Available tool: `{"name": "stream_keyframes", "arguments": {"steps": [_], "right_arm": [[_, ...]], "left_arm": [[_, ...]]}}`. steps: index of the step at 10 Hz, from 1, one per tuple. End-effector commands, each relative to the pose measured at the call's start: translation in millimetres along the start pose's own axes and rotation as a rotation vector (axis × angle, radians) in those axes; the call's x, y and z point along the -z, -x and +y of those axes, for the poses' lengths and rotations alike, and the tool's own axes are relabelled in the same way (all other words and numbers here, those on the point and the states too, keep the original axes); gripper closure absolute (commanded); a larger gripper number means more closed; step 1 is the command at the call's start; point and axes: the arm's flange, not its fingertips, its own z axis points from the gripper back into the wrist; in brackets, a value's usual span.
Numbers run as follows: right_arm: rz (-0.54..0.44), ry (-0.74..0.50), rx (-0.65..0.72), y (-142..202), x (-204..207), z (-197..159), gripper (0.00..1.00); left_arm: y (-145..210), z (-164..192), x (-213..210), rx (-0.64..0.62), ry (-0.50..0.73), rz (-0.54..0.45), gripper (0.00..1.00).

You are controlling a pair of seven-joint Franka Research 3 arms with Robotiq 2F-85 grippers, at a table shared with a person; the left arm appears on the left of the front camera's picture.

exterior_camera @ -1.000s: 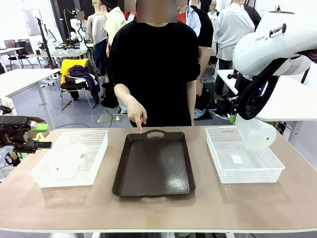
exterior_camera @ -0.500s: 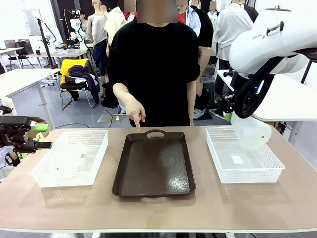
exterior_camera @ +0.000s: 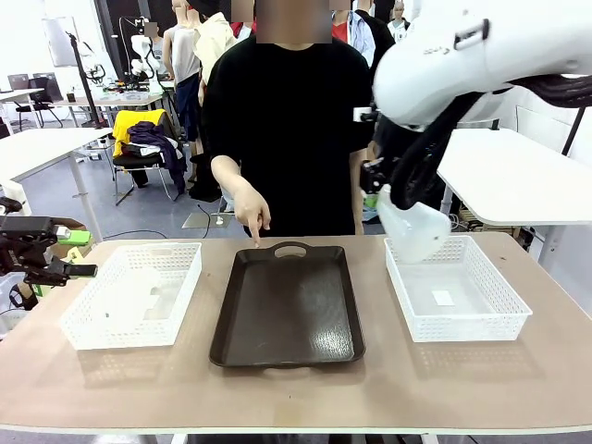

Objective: Prepare the laboratory tools.
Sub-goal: While moving the picked Big flask to the Handle tray indicated by the person, stop as directed by the person.

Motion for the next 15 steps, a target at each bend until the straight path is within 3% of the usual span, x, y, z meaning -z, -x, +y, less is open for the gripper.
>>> {"name": "stream_keyframes", "arguments": {"steps": [1,4,6,10,15], "right_arm": [[0.07,0.013,-0.086,-24,24,28,1.0],[0.124,-0.01,-0.214,-39,70,89,1.0],[0.122,-0.047,-0.261,-39,109,104,1.0],[0.141,-0.117,-0.247,-34,154,105,1.0],[0.149,-0.092,-0.242,-31,160,107,1.0]], "left_arm": [[0,-1,-1,-0.003,0.015,-0.012,0.0],[0,-1,-1,-0.003,0.015,-0.012,0.0],[0,-1,-1,-0.003,0.015,-0.012,0.0],[0,-1,-1,-0.003,0.015,-0.012,0.0],[0,-1,-1,-0.003,0.015,-0.012,0.0]]}}
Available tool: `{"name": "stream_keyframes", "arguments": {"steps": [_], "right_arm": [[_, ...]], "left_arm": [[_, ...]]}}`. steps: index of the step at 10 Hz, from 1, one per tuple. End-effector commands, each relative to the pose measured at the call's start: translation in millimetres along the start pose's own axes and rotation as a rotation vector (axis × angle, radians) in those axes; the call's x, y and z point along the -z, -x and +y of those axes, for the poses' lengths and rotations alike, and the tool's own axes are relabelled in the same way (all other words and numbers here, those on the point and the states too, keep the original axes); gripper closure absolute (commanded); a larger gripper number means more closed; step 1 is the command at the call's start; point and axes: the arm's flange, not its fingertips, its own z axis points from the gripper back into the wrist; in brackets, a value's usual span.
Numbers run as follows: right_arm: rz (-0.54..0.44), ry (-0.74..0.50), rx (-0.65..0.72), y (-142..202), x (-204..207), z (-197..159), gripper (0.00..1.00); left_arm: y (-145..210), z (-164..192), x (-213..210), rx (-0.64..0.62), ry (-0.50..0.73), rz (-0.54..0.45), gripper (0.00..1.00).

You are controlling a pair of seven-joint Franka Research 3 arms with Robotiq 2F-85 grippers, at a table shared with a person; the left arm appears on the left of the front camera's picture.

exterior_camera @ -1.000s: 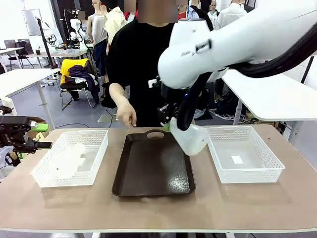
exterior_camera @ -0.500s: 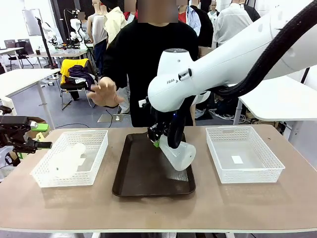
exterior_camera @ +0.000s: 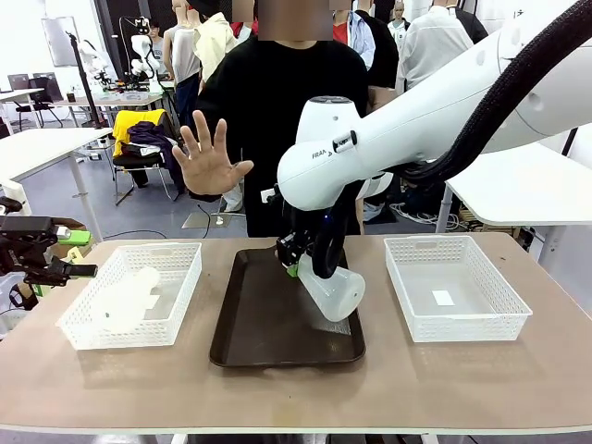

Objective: Prepare the laboratory tools.
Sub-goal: While moving the picked Big flask to the Handle tray indicated by the person, stop as directed by the person, then place the picked Big flask upright in the Handle tray as instructed by the person.

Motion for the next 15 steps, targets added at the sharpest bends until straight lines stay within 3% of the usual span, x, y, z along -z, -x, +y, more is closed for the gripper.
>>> {"name": "stream_keyframes", "arguments": {"steps": [1,15], "right_arm": [[0.0,0.003,-0.004,0.9,0.2,0.9,1.0],[0.0,0.003,-0.004,0.9,0.2,0.9,1.0]], "left_arm": [[-0.5,-1.3,-0.3,-0.003,0.016,-0.012,0.0],[-0.5,-1.3,-0.3,-0.003,0.016,-0.012,0.0]]}}
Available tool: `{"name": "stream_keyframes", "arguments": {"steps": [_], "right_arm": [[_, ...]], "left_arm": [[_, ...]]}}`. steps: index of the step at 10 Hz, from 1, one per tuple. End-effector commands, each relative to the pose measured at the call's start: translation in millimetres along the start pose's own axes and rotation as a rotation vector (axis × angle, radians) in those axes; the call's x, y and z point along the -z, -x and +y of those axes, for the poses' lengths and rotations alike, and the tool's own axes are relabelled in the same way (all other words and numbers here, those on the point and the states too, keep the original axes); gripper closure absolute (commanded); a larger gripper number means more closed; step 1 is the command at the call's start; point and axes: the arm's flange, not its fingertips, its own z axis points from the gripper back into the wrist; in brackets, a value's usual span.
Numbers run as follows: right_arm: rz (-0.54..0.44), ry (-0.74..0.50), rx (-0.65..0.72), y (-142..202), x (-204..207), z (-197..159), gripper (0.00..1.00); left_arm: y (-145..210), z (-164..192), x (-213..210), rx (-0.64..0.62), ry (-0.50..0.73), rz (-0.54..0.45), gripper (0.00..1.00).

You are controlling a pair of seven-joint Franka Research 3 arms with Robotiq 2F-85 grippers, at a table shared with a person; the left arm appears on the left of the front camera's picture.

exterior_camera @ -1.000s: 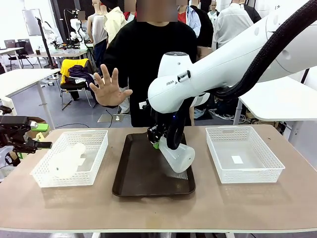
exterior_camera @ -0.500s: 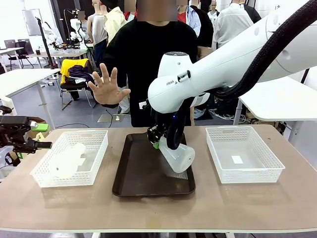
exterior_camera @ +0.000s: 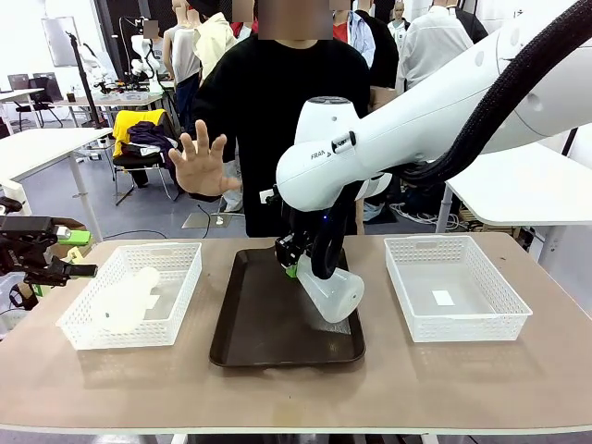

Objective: Prepare the laboratory tools.
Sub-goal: Place the picked Big flask upright in the Handle tray as instructed by the person.

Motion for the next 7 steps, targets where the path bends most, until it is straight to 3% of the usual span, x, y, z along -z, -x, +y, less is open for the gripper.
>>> {"name": "stream_keyframes", "arguments": {"steps": [1,7], "right_arm": [[0.0,0.004,-0.003,1.0,-0.2,-0.3,1.0],[0.0,0.004,-0.003,1.0,-0.2,-0.3,1.0]], "left_arm": [[-0.5,-1.3,-0.3,-0.003,0.016,-0.012,0.0],[-0.5,-1.3,-0.3,-0.003,0.016,-0.012,0.0]]}}
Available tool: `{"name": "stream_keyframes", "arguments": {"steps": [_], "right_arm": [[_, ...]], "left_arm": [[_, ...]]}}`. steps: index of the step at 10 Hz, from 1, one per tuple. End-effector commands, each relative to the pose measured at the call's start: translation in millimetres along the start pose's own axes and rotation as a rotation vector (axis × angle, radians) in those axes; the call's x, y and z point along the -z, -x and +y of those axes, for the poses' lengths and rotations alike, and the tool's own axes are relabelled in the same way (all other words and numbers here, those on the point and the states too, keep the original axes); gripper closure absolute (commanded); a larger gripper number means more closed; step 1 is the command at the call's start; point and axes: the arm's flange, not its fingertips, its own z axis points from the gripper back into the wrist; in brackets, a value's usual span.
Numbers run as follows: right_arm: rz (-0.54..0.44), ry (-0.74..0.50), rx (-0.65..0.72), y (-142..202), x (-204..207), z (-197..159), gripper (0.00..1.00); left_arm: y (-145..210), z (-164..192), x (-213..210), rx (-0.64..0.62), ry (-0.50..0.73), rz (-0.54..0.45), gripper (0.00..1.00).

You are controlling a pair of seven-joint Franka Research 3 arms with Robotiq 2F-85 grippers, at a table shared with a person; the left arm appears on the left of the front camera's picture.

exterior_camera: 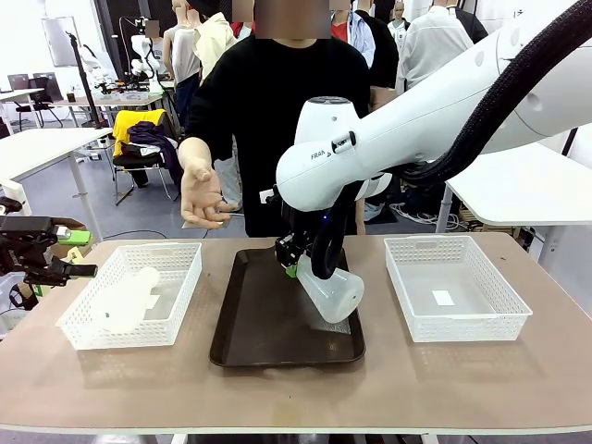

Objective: Prepare the laboratory tools.
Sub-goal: Place the picked Big flask upright in the Handle tray as instructed by the person.

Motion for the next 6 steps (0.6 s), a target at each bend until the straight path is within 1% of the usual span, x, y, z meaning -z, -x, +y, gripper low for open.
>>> {"name": "stream_keyframes", "arguments": {"steps": [1,6], "right_arm": [[0.0,0.004,-0.002,1.0,-0.2,-0.3,1.0],[0.0,0.004,-0.002,1.0,-0.2,-0.3,1.0]], "left_arm": [[-0.5,-1.3,-0.3,-0.003,0.016,-0.012,0.0],[-0.5,-1.3,-0.3,-0.003,0.016,-0.012,0.0]]}}
